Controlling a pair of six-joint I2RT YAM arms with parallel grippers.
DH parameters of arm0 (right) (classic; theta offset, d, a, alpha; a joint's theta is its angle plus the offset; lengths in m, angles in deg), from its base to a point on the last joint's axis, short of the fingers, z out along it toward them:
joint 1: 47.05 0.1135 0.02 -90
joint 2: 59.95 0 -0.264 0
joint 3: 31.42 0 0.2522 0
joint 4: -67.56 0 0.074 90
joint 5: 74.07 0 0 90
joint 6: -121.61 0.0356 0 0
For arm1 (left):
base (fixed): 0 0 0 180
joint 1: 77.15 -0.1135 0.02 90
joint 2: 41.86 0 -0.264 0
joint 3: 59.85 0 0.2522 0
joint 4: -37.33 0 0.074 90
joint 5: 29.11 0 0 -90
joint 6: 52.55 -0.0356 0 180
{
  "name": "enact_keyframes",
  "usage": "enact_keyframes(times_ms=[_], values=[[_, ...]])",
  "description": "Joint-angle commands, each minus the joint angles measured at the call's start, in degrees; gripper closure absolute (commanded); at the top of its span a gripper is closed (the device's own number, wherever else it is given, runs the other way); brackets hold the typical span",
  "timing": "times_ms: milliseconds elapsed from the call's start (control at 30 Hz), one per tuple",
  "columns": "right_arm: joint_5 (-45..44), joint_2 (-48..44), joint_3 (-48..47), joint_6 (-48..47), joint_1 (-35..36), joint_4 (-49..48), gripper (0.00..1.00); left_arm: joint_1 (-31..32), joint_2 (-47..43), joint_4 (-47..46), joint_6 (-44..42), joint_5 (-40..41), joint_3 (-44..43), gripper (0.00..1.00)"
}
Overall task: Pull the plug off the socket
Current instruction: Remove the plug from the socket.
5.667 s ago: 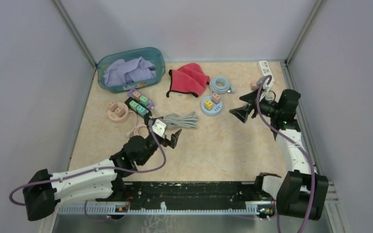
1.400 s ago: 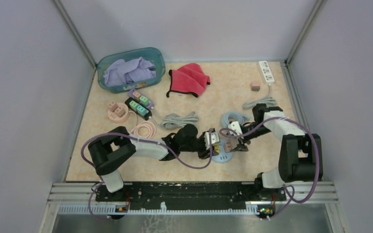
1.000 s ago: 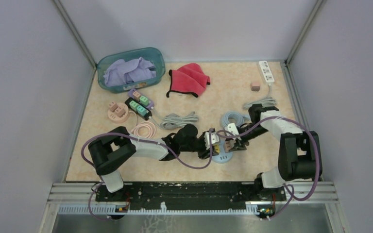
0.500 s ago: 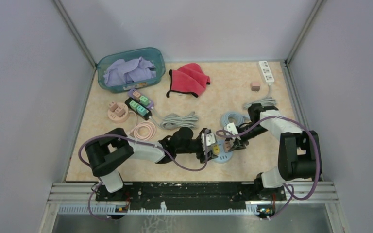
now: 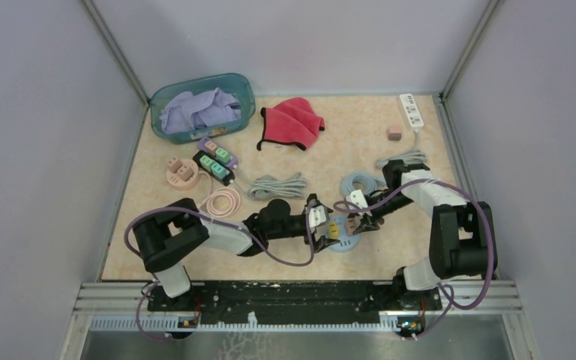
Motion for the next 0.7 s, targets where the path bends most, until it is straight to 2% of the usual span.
enact_keyframes(times_ms=[0, 133, 300, 400, 467, 567, 633, 667], values=[[1.5, 0.2, -1.7, -1.4, 0.8, 1.3, 0.90, 0.3, 2.8, -2.9, 0.9, -2.3, -2.0, 0.08], [1.7, 0.6, -1.6, -1.4, 0.9, 1.3, 0.90, 0.3, 4.3, -2.7, 2.6, -2.9, -1.9, 0.19], [1.9, 0.4, -1.8, -1.4, 0.9, 1.5, 0.90, 0.3, 5.3, -0.7, 2.5, -1.3, -3.0, 0.27], [1.8, 0.2, -1.8, -1.4, 0.9, 1.5, 0.89, 0.3, 5.9, 1.4, 2.6, -2.3, -4.2, 0.42], [2.1, 0.1, -1.8, -1.1, 0.8, 1.3, 0.88, 0.3, 6.1, 1.8, 2.5, -2.7, -4.6, 0.58], [2.4, 0.2, -1.6, -0.7, 0.8, 1.2, 0.78, 0.3, 6.4, 2.0, 2.5, -3.0, -4.7, 0.85], [3.0, 0.2, -1.4, -0.4, 0.9, 1.1, 0.66, 0.3, 6.5, 2.2, 2.6, -3.1, -4.7, 0.92], [3.2, 0.1, -1.2, -0.4, 0.8, 1.0, 0.57, 0.3, 6.6, 2.2, 2.5, -3.2, -4.7, 0.93]])
